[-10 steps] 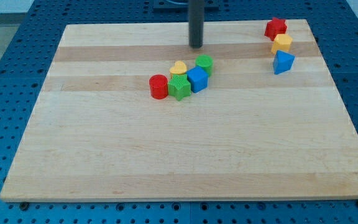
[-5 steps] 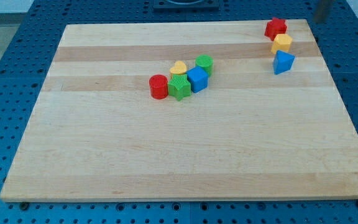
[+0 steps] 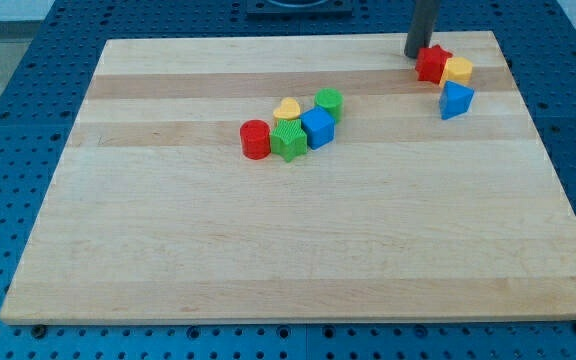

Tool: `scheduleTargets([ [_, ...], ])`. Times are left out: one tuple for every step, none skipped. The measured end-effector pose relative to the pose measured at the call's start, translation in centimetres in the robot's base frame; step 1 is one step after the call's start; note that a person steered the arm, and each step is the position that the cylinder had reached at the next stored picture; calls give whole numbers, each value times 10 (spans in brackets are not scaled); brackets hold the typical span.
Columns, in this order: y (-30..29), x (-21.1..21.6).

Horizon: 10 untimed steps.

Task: Move the red towards the red circle

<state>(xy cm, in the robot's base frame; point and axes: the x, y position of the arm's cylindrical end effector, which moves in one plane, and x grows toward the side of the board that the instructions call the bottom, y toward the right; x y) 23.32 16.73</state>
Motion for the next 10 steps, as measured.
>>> scheduleTargets([
  [44,-25],
  [118,70],
  [107,128],
  [99,96],
  [106,65],
  [84,55],
  [53,42],
  [23,54],
  [5,49],
  [4,28],
])
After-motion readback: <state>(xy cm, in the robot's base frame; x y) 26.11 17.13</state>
